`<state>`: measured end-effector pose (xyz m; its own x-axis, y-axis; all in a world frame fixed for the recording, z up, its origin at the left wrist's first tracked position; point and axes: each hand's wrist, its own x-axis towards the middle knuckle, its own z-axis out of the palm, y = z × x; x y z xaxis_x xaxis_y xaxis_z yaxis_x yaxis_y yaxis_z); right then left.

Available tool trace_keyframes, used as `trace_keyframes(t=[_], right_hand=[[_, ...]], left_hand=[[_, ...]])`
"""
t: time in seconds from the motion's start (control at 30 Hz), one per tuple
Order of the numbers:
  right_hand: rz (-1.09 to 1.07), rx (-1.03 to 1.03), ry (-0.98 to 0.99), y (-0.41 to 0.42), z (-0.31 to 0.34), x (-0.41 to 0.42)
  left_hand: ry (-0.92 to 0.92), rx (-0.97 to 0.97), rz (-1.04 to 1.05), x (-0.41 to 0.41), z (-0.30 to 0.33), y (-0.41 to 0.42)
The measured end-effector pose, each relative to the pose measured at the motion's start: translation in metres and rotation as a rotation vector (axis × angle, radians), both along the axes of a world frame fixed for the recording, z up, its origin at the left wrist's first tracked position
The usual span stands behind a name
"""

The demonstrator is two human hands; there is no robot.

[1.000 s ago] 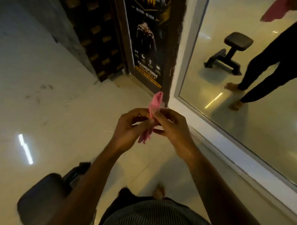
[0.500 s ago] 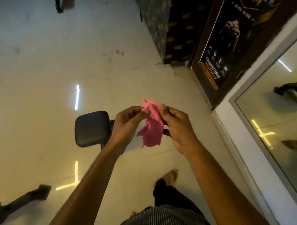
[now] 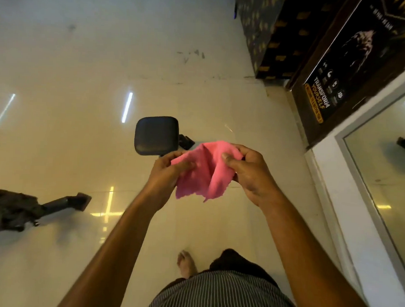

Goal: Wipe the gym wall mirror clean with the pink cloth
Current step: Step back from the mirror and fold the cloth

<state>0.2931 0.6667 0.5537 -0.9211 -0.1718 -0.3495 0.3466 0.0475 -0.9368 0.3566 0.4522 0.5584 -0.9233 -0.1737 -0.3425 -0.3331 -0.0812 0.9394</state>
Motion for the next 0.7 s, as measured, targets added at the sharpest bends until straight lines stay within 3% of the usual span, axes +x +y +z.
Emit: trace_keyframes(t=[0.07,0.13,0.23,0.43,0.7], right_hand=[[-0.098,0.115,0.055,0.007,0.002,0.003],[-0.174,0.342,0.169,0.011,0.002,0.004],[-0.141,0.502,0.285,0.010,0.006,0.010],[-0.001,0.508,0.465,-0.008,0.014,0.049],[0.135,0.448,0.467,-0.008,0.019,0.079]], left_hand=[[0.030,-0.042,0.037,0.012,-0.001,-0.010],[0.050,-0.264,0.080,0.020,-0.001,-0.014],[0.071,-0.430,0.132,0.028,-0.001,-0.001],[0.175,-0.555,0.180,0.042,-0.003,0.041],[0.126,-0.531,0.223,0.070,0.005,0.073]])
